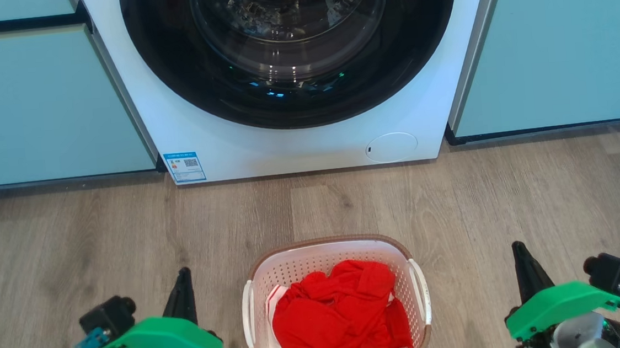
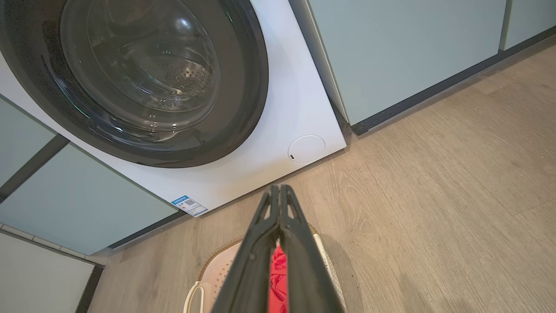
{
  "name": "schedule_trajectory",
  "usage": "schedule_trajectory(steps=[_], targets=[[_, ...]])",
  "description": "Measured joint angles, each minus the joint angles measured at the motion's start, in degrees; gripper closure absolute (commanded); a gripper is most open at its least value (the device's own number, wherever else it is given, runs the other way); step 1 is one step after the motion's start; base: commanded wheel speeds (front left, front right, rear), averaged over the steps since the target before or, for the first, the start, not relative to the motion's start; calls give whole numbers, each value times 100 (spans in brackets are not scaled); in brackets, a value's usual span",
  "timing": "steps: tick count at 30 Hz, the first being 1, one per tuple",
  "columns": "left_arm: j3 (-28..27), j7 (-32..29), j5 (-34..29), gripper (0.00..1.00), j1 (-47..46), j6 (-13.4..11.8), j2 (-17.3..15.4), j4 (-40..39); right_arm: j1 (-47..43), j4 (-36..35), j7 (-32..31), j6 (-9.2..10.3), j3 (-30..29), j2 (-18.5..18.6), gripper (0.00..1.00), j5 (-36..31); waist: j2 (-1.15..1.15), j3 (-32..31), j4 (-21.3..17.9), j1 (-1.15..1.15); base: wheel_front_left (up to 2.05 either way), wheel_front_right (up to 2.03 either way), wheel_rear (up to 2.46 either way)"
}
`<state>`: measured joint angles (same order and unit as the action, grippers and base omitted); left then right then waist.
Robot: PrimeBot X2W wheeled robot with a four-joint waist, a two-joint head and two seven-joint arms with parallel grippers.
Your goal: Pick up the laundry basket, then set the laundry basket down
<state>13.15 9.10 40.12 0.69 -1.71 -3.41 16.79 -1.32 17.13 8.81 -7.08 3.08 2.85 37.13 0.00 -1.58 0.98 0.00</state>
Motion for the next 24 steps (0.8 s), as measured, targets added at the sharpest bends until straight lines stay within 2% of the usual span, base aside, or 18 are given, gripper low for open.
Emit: schedule_trajectory(steps=[24], targets=[[-434,-358,1503,100,-78,243,-11,-32,128,-35,-370,0,-243,7,100,1567,0,50,-28,0,0,0,0]])
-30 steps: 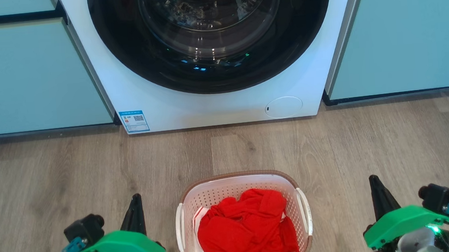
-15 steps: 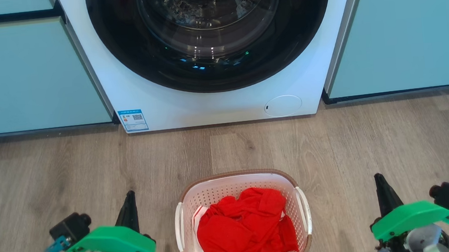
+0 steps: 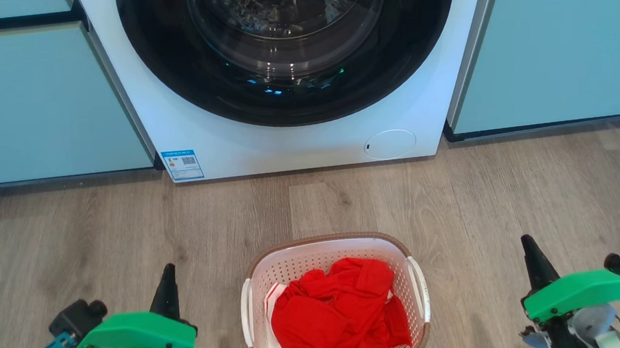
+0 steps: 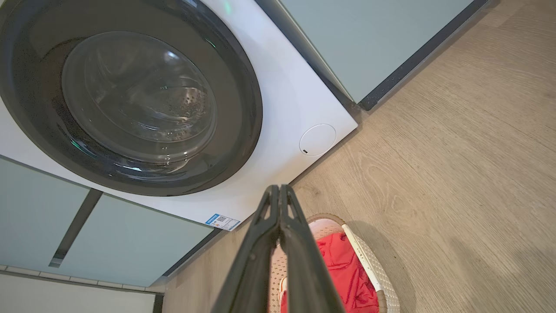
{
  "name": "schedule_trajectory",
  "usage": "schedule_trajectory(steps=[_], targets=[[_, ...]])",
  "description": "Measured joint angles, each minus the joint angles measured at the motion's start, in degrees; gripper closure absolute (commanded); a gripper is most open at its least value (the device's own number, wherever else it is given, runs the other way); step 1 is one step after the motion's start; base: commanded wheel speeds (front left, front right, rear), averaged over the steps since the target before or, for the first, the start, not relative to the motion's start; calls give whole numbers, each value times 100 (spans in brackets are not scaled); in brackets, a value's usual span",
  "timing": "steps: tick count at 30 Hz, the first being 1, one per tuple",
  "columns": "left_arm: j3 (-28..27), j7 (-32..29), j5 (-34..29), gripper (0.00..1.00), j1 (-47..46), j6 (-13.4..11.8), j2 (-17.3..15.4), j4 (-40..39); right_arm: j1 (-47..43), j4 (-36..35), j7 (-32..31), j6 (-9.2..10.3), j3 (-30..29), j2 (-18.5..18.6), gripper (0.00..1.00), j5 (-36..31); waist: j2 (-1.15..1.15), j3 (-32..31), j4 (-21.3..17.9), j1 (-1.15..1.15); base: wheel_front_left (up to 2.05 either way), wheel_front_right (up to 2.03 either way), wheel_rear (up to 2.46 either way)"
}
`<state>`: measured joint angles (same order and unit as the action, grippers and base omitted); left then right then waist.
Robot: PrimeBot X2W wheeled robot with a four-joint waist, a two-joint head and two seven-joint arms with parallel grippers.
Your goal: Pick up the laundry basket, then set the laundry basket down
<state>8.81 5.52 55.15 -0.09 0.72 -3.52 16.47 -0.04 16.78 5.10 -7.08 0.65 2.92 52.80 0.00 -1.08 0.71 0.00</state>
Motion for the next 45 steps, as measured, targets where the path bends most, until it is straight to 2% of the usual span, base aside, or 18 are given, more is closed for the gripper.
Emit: schedule_trajectory(steps=[45], targets=[[-783,-743,2750,100,-159,443,0,-49,227,-47,-708,0,-471,2,100,2882,0,92,-51,0,0,0,0]])
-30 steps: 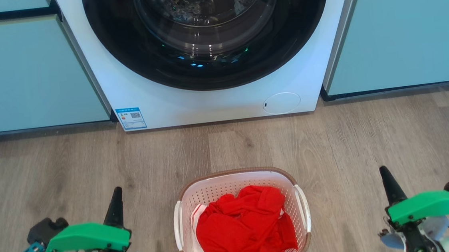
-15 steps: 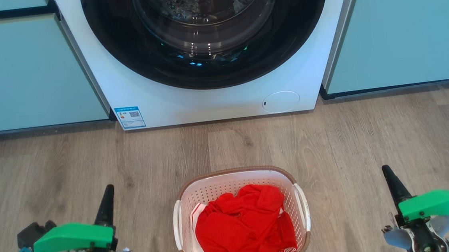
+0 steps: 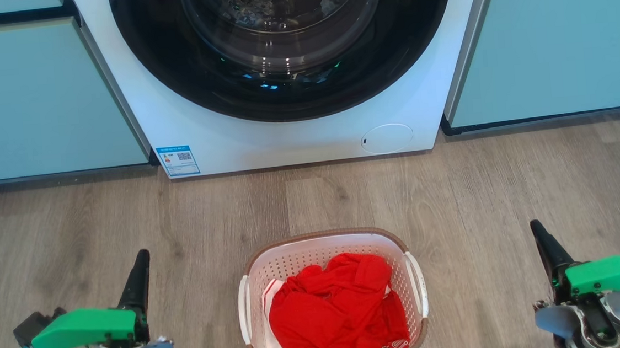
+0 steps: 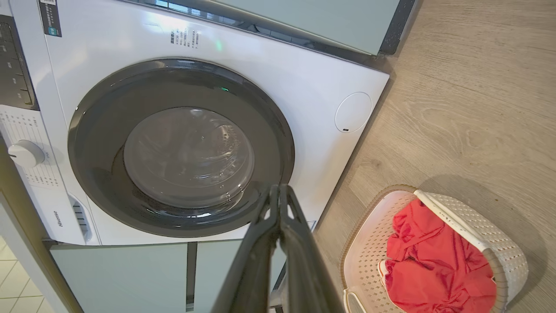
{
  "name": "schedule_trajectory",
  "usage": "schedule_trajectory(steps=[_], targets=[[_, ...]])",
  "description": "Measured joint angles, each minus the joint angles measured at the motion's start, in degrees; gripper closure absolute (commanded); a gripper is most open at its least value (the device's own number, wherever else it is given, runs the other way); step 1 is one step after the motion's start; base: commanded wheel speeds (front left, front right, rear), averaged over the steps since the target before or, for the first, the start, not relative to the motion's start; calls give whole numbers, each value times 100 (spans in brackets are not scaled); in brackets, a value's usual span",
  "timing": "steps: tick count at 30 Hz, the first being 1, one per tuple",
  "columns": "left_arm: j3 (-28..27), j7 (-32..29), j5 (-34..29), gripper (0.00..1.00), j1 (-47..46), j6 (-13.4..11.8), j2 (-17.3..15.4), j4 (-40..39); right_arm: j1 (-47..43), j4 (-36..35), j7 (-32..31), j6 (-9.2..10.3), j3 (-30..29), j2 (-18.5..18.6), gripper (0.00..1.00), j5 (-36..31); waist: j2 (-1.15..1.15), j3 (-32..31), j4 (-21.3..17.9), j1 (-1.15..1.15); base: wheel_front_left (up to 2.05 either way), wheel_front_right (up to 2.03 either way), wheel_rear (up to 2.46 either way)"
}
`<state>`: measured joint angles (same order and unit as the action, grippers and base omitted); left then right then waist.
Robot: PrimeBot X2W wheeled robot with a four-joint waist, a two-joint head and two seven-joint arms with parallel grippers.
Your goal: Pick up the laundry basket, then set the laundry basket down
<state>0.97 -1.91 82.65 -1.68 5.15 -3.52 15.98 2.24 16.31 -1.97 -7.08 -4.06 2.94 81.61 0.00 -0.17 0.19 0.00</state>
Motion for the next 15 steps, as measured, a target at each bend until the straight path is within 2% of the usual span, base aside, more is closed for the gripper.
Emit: schedule_trajectory(steps=[15], targets=[[-320,-246,903,100,-91,148,7,-11,19,-22,-269,0,-170,0,100,958,0,31,-17,0,0,0,0]])
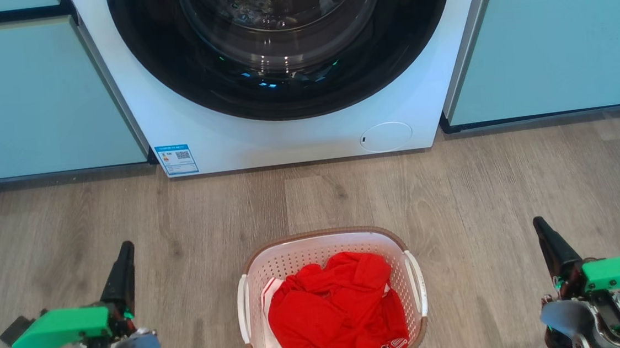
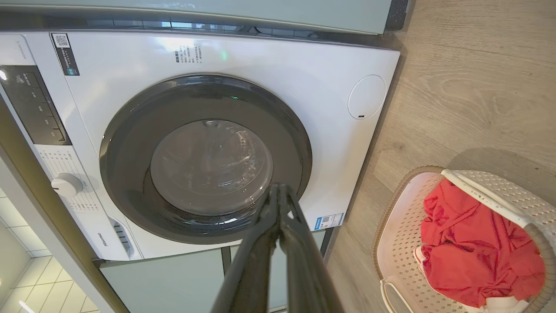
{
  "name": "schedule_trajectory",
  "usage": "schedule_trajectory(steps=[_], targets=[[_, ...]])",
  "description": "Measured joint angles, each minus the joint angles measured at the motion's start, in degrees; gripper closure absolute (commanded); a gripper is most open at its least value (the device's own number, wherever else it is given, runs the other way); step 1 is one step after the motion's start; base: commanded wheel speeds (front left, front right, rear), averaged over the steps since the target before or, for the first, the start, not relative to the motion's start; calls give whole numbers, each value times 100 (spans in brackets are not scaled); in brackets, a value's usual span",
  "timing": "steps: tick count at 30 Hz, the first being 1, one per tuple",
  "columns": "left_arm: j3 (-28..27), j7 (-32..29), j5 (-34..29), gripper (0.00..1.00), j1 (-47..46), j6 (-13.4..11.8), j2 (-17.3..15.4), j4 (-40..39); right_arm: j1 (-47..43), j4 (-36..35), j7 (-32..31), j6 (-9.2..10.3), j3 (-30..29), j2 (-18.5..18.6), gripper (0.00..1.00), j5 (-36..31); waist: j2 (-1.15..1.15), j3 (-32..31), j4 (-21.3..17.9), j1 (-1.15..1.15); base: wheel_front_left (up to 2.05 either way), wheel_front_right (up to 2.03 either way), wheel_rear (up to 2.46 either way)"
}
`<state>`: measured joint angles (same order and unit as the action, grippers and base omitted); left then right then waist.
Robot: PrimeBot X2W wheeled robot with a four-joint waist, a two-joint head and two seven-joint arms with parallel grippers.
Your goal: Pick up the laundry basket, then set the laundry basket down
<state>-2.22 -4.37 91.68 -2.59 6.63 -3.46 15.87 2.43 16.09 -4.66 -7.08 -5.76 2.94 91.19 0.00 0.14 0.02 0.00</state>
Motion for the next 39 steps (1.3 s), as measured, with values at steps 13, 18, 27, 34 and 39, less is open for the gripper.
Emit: schedule_trajectory(steps=[13,18,27,34,39], targets=[[-43,-60,170,100,-1,47,4,0,103,-8,-42,0,-37,0,100,175,0,4,-2,0,0,0,0],[-48,-62,170,100,-2,47,9,0,103,-8,-57,0,-43,0,100,175,0,4,-2,0,0,0,0],[-58,-69,170,100,-2,47,13,0,103,-8,-65,0,-62,-1,100,174,0,4,-2,0,0,0,0],[-67,-70,169,100,-3,47,16,0,103,-8,-80,0,-74,-1,100,174,0,4,-2,0,0,0,0],[-74,-93,160,100,-3,47,18,0,103,-8,-80,0,-86,-2,100,174,0,4,-2,0,0,0,0]])
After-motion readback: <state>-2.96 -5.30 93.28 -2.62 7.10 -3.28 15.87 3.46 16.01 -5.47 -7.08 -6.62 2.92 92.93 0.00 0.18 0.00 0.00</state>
